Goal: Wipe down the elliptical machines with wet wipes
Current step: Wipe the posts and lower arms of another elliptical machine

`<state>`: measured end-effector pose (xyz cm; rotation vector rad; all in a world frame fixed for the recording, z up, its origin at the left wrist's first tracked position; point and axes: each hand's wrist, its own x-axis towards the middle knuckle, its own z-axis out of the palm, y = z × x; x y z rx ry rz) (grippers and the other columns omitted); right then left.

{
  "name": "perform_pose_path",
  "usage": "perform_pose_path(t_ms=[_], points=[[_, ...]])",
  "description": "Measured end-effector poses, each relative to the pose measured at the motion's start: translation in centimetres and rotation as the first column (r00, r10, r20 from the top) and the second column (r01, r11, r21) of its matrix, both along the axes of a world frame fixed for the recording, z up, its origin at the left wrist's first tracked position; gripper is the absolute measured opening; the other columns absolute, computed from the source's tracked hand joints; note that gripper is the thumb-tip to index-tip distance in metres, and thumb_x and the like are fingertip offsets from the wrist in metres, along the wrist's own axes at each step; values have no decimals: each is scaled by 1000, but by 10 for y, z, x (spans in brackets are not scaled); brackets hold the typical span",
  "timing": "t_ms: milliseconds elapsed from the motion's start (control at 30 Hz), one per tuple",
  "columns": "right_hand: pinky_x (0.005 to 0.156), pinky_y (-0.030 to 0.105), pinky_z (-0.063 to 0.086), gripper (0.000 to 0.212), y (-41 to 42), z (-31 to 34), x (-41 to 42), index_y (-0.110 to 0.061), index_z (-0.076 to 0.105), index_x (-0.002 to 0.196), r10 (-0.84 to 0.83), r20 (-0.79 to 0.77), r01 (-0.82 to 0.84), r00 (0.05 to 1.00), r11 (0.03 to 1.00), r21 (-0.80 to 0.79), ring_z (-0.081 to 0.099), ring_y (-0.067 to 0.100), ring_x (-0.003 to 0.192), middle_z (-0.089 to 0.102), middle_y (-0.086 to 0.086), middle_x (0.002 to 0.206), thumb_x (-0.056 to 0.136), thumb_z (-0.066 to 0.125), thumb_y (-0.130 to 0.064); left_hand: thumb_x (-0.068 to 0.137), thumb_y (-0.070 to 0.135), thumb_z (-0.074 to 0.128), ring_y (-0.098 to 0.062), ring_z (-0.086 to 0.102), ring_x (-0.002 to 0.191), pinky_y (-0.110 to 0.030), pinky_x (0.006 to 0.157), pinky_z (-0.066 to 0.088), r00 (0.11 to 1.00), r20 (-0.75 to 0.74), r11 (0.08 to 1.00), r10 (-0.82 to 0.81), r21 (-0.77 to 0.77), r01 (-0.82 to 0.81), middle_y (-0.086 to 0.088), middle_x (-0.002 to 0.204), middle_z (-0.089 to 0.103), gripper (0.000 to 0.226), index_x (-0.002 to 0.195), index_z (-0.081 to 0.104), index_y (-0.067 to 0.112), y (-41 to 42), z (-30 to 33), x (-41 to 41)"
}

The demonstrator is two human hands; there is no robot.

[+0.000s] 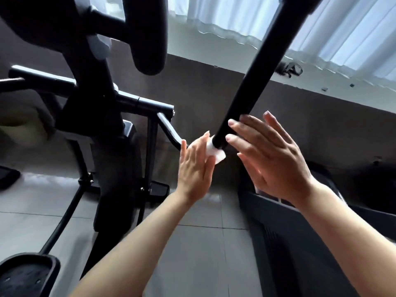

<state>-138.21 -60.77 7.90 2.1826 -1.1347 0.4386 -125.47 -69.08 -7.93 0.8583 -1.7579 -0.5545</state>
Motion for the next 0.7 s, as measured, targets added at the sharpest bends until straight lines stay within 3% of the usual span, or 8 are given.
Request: perform_pose_path(t_ms=[133,267,400,567,700], points=[[119,43,24,33,0,3,-3,-10,65,127,-76,-112,74,991,997,-18,44,24,137,51,9,145,95,55,-10,100,44,36,-28,42,138,-55,115,21,952,280,992,126,-42,-119,-9,144,52,47,139,34,18,-49,-52,35],[121,42,22,33,4,3,-6,-10,64,128,-85,-119,90,989,995,37,37,23,141,44,9,149,98,52,-15,94,37,44,-35,57,125,-46,116,16,891,415,964,185,-254,-82,-13,128,64,41,127,43,12,-84,-50,47],[120,42,23,34,6,2,-7,-11,63,130,-95,-116,104,989,992,70,35,24,143,40,9,152,98,52,-17,99,34,45,-33,63,117,-40,117,14,916,342,915,208,-400,-58,-11,117,68,33,122,45,12,-73,-40,42],[119,43,26,34,10,8,-1,-9,61,130,-67,-32,69,997,995,74,39,26,140,45,11,148,98,55,-16,106,46,27,-22,63,103,-52,112,25,975,176,931,135,-358,-64,-9,113,69,43,122,43,10,-28,-3,16],[117,45,30,34,20,19,3,-4,60,129,-33,61,32,998,999,16,42,28,138,49,13,144,101,51,-20,105,46,24,-28,68,91,-49,110,26,992,77,934,97,-351,-64,-14,116,67,44,122,38,7,-10,43,-1]])
